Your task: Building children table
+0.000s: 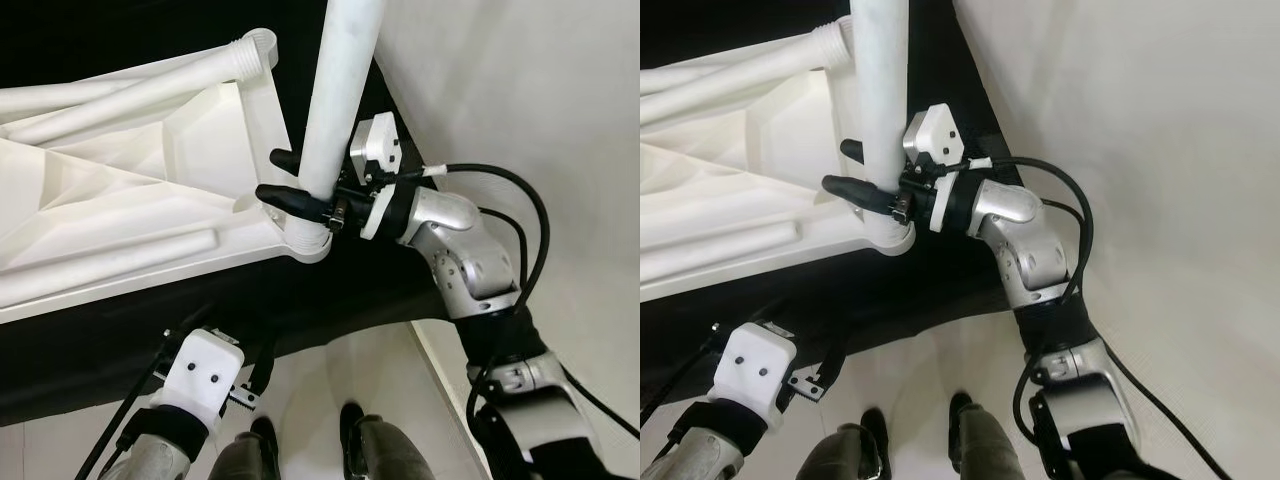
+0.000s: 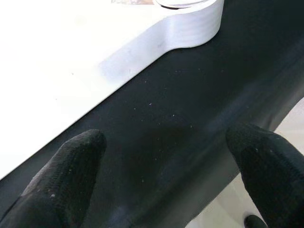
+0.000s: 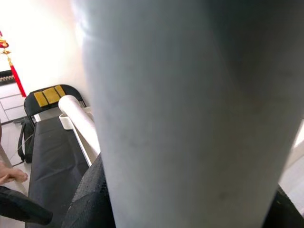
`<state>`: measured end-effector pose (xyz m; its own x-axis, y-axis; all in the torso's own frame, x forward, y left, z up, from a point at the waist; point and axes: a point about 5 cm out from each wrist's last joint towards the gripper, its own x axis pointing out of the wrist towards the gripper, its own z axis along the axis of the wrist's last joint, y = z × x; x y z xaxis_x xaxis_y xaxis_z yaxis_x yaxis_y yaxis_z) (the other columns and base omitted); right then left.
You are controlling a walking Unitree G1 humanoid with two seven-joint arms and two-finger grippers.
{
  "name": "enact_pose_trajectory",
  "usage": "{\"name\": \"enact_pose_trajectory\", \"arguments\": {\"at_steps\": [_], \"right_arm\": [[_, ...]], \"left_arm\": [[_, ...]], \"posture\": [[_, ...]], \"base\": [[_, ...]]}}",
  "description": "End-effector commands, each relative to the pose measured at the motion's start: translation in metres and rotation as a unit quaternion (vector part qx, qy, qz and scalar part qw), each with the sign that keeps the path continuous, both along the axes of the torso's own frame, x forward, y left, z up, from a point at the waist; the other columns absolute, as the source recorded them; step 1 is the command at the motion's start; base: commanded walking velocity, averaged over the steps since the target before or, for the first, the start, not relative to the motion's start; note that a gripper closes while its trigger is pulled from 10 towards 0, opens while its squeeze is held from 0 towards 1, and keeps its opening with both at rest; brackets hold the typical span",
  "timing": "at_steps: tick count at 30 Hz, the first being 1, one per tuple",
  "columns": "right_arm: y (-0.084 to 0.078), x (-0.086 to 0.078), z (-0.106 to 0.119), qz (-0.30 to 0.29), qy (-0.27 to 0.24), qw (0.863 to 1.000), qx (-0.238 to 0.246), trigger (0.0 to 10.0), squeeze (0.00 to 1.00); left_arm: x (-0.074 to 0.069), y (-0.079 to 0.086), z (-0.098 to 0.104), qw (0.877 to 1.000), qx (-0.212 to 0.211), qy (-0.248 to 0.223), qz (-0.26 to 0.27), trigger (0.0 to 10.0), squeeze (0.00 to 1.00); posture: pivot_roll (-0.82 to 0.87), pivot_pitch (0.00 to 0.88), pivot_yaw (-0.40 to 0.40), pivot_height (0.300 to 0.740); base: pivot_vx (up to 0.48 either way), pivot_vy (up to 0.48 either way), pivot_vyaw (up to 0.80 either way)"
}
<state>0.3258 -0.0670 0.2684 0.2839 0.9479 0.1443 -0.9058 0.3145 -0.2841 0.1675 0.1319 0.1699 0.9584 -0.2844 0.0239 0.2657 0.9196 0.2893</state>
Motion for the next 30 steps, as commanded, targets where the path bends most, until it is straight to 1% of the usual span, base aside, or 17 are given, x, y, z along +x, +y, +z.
{"name": "enact_pose_trajectory", "arguments": {"at_steps": [1, 2, 3, 4, 5, 7, 9, 11, 17, 18, 24, 26, 28, 29, 30], "right_arm": [[0.009, -0.006, -0.049, 0.018, 0.069, 0.995, -0.075, 10.0, 0.0], [0.009, -0.008, -0.05, 0.022, 0.058, 0.994, -0.087, 10.0, 0.0], [0.009, -0.008, -0.05, 0.022, 0.058, 0.994, -0.087, 10.0, 0.0], [0.009, -0.01, -0.051, 0.029, 0.044, 0.993, -0.103, 10.0, 0.0], [0.009, -0.01, -0.051, 0.029, 0.044, 0.993, -0.103, 10.0, 0.0], [0.008, -0.013, -0.052, 0.038, 0.03, 0.991, -0.122, 10.0, 0.0], [0.008, -0.014, -0.052, 0.041, 0.025, 0.99, -0.13, 10.0, 0.0], [0.007, -0.013, -0.051, 0.039, 0.018, 0.988, -0.148, 10.0, 0.0], [0.005, -0.009, -0.049, 0.026, 0.015, 0.987, -0.159, 10.0, 0.0], [0.006, -0.008, -0.048, 0.022, 0.009, 0.986, -0.167, 10.0, 0.0], [0.006, -0.008, -0.047, 0.027, -0.001, 0.983, -0.182, 10.0, 0.0], [0.006, -0.008, -0.047, 0.029, 0.0, 0.982, -0.185, 10.0, 0.0], [0.005, -0.008, -0.049, 0.036, 0.019, 0.98, -0.193, 10.0, 0.0], [0.005, -0.008, -0.049, 0.036, 0.019, 0.98, -0.193, 10.0, 0.0], [0.003, -0.003, -0.051, 0.027, 0.074, 0.981, -0.175, 10.0, 0.0]], "left_arm": [[-0.002, 0.001, -0.008, 1.0, 0.003, 0.016, 0.004, 10.0, 0.0], [-0.002, 0.001, -0.008, 1.0, 0.003, 0.016, 0.004, 10.0, 0.0], [-0.002, 0.001, -0.008, 1.0, 0.003, 0.016, 0.004, 10.0, 0.0], [-0.002, 0.001, -0.008, 1.0, 0.003, 0.015, 0.004, 10.0, 0.0], [-0.002, 0.001, -0.008, 1.0, 0.003, 0.015, 0.004, 10.0, 0.0], [-0.002, 0.001, -0.008, 1.0, 0.004, 0.015, 0.004, 10.0, 0.0], [-0.002, 0.001, -0.008, 1.0, 0.004, 0.014, 0.004, 10.0, 0.0], [-0.002, 0.0, -0.009, 1.0, 0.004, 0.014, 0.003, 10.0, 0.0], [-0.001, 0.0, -0.009, 1.0, 0.004, 0.014, 0.003, 10.0, 0.0], [-0.001, -0.001, -0.009, 1.0, 0.004, 0.013, 0.004, 10.0, 0.0], [0.0, -0.001, -0.008, 1.0, 0.004, 0.011, 0.006, 10.0, 0.0], [0.0, -0.001, -0.009, 1.0, 0.005, 0.01, 0.006, 10.0, 0.0], [0.0, -0.001, -0.009, 1.0, 0.005, 0.01, 0.007, 10.0, 0.0], [0.0, -0.001, -0.009, 1.0, 0.005, 0.01, 0.007, 10.0, 0.0], [0.0, -0.001, -0.009, 1.0, 0.004, 0.01, 0.006, 10.0, 0.0]], "posture": [[-0.02, 0.407, 0.039, 0.74], [-0.02, 0.404, 0.038, 0.74], [-0.02, 0.404, 0.038, 0.74], [-0.02, 0.403, 0.039, 0.74], [-0.02, 0.403, 0.039, 0.74], [-0.02, 0.399, 0.038, 0.74], [-0.02, 0.399, 0.038, 0.74], [-0.02, 0.394, 0.038, 0.74], [-0.02, 0.39, 0.033, 0.74], [-0.02, 0.393, 0.03, 0.74], [-0.02, 0.396, 0.029, 0.74], [-0.02, 0.396, 0.027, 0.74], [-0.03, 0.398, 0.027, 0.74], [-0.03, 0.398, 0.027, 0.74], [-0.02, 0.399, 0.025, 0.74]], "base": [[0.0, 0.0, 0.0], [0.0, 0.0, 0.0], [0.0, 0.0, 0.0], [0.0, 0.0, 0.0], [0.0, 0.0, 0.0], [0.0, 0.0, 0.0], [0.0, 0.0, 0.0], [0.0, 0.0, 0.0], [0.0, 0.0, 0.0], [0.0, 0.0, 0.0], [0.0, 0.0, 0.0], [0.0, 0.0, 0.0], [0.0, 0.0, 0.0], [0.0, 0.0, 0.0], [0.0, 0.0, 0.0]]}}
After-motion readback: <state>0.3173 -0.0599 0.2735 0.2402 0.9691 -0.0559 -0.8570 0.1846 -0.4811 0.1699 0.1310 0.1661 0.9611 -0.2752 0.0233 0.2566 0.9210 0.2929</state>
